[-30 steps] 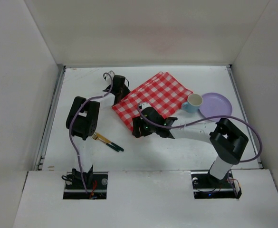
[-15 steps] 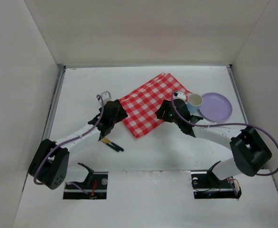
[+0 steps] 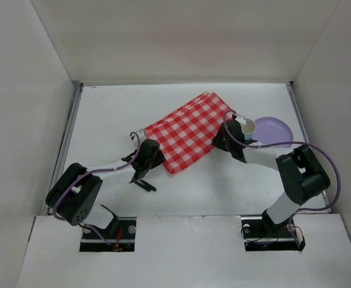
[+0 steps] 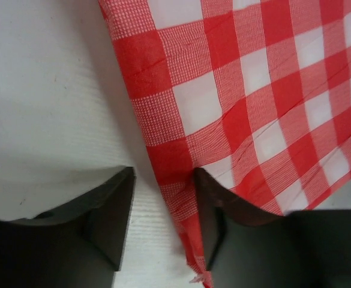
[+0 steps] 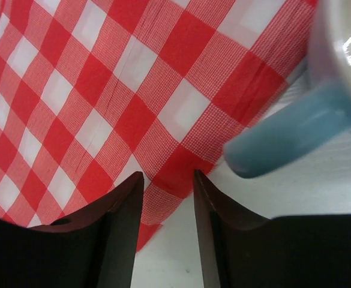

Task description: Set the dinner table for one person

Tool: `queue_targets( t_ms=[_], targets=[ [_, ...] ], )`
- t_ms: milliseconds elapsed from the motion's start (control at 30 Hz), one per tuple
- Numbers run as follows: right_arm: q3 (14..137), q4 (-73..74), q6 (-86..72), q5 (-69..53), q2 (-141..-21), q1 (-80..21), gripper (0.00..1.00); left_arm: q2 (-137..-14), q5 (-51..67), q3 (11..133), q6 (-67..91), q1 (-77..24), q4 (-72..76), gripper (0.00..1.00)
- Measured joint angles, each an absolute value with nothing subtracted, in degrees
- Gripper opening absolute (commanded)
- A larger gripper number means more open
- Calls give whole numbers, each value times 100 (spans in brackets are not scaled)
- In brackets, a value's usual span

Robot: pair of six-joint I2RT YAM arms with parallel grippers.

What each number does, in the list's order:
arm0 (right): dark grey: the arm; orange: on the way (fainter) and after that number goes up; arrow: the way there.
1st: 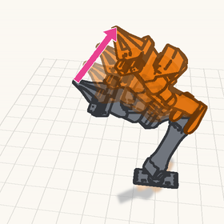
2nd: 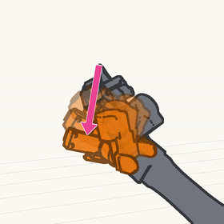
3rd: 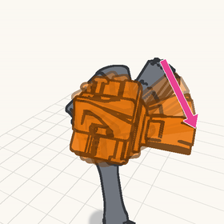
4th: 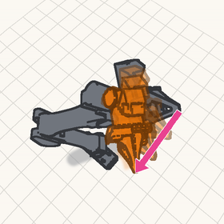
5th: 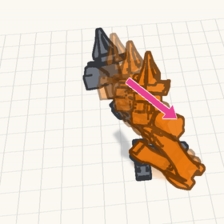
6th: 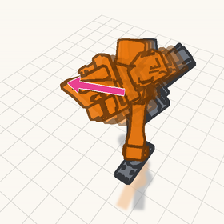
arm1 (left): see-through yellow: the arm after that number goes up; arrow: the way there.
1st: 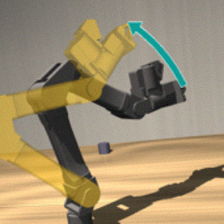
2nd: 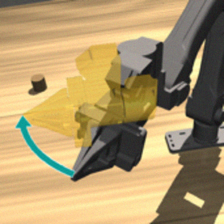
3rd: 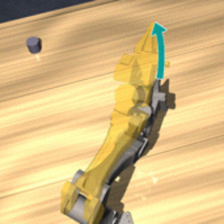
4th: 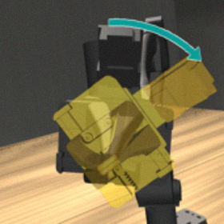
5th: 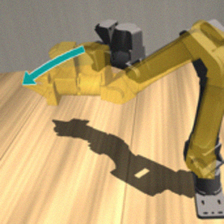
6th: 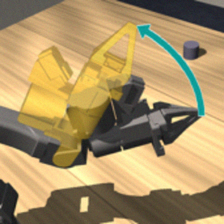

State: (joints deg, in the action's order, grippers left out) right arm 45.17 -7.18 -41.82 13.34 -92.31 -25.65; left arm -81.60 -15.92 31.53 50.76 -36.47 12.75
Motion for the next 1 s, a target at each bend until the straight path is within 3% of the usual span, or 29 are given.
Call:
queue_targets(
  t_ms=[100,167,467,567,667,700,867,1000],
  targets=[
    [4569,-711,-4191,1317,-9395,-2698,27,-8272,-1533,3157,5137,-3385,1472,25],
    [4571,-711,-4217,1293,-9467,-2840,20,-8322,-1509,3162,5157,-3127,1557,21],
    [4703,-733,-4609,1061,-9588,-4143,19,-8886,-1400,3806,5135,-2045,1649,22],
    [4786,-808,-4779,906,-9603,-4595,25,-9080,-1376,4134,5054,-1763,1656,25],
    [4781,-814,-4849,875,-9507,-4772,54,-9063,-1352,4226,4960,-1466,1653,40],
    [4766,-819,-4842,899,-9426,-4753,57,-9030,-1356,4224,4945,-1376,1619,46],
    [4584,-869,-4821,1076,-8991,-3948,63,-8152,-1511,3861,4816,-1326,1343,53],
    [4587,-969,-4823,1249,-9096,-3162,63,-7220,-1900,3559,4950,-2484,1205,58]
  ],
)
